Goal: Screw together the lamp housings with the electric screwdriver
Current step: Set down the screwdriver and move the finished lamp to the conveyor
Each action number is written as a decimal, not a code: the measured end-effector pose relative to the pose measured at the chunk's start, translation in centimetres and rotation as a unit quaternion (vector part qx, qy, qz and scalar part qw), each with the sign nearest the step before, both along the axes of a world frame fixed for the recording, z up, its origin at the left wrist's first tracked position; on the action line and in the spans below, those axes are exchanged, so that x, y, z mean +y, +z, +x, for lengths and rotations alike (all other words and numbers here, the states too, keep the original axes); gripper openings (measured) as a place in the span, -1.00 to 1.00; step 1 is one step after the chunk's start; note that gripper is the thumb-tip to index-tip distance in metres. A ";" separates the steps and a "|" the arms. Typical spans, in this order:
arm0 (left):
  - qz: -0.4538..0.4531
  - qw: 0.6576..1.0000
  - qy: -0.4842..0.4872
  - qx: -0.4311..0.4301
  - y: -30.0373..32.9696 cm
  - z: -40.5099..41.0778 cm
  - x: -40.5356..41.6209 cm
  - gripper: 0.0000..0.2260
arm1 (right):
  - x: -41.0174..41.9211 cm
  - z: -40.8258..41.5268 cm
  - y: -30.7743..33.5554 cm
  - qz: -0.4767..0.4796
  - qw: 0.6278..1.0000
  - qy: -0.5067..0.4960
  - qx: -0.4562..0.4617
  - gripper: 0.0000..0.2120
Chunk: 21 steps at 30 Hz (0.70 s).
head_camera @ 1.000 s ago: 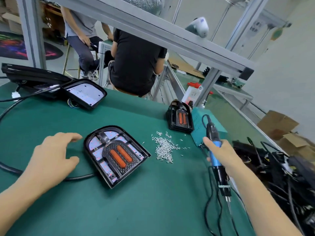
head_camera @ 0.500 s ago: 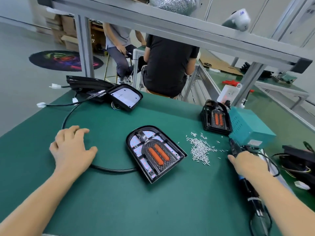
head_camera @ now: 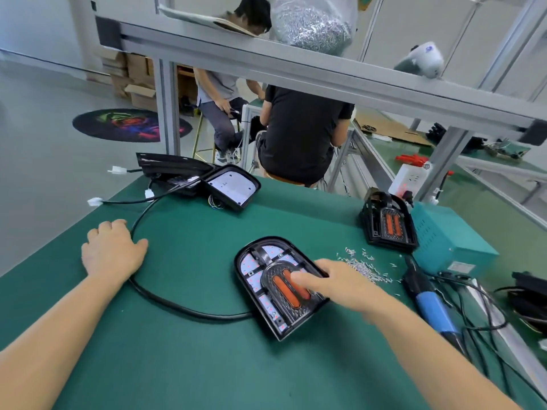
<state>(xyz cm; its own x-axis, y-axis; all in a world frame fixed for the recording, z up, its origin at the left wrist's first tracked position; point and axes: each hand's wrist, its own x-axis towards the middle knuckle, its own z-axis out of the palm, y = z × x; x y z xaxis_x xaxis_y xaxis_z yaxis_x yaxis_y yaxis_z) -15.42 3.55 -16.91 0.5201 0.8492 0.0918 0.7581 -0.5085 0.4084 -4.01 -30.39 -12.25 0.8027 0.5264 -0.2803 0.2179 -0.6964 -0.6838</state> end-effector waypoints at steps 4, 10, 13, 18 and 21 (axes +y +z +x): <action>-0.022 0.999 -0.028 0.004 0.4 0.3 0.2 -0.88 | 0.5 -0.2 -2.1 0.129 0.983 -0.078 0.109 -0.73; -0.064 0.981 0.001 -0.183 -0.5 0.2 -0.2 -0.95 | 0.2 -0.5 -3.5 0.169 0.970 -0.130 0.115 -0.64; -0.070 0.957 0.005 -0.280 -0.6 -0.3 -1.5 -0.88 | 0.2 -0.7 -3.8 0.190 0.962 -0.157 0.121 -0.64; 0.156 0.933 -0.118 -0.303 -0.2 -1.4 -3.9 -0.61 | 0.4 -1.2 -4.3 0.226 0.946 -0.201 0.120 -0.68; 0.284 0.901 -0.193 -0.263 0.3 -2.3 -5.0 -0.50 | 0.5 -1.3 -4.4 0.238 0.940 -0.217 0.114 -0.70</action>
